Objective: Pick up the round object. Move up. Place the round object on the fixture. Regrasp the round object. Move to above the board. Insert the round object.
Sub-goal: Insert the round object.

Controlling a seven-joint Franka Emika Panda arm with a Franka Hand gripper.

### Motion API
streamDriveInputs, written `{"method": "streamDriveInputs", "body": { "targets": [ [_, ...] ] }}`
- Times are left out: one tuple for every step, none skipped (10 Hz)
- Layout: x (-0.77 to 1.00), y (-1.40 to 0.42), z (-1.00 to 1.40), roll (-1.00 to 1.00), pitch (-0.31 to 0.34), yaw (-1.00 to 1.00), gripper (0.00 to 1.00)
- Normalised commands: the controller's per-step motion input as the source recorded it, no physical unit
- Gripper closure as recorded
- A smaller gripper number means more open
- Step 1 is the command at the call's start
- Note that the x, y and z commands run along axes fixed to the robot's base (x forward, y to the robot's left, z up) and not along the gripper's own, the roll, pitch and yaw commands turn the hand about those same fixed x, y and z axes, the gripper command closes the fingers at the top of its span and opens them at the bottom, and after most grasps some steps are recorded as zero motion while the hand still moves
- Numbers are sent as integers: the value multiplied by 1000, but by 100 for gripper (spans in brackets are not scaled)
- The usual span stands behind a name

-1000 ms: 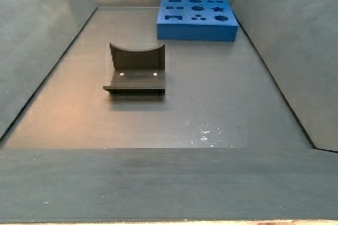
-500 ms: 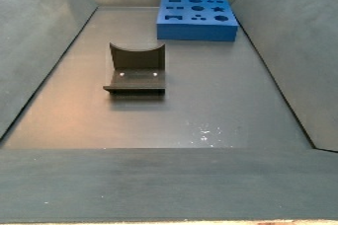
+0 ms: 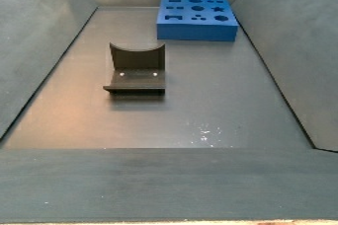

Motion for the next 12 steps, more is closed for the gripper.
{"method": "streamDriveInputs", "body": {
  "targets": [
    [3, 0, 0, -4, 0, 0, 100],
    [0, -54, -346, -91, -19, 40, 100],
    [-177, -189, -549, -121, -56, 60, 100],
    [-297, -229, -566, -216, -96, 11, 100],
    [-320, -303, -486, -261, -110, 0, 100],
    [-311, -283, -503, -253, -103, 0, 100],
    [-331, -260, -537, -227, -110, 0, 100],
    [-351, -274, -540, -213, -136, 0, 100],
    [-360, -289, -534, -211, -143, 0, 100],
    [-363, -249, -580, -176, -173, -29, 100],
    [-380, -223, -620, -156, -176, -46, 100],
    [-351, -231, -580, -160, -197, -37, 100]
  ]
}}
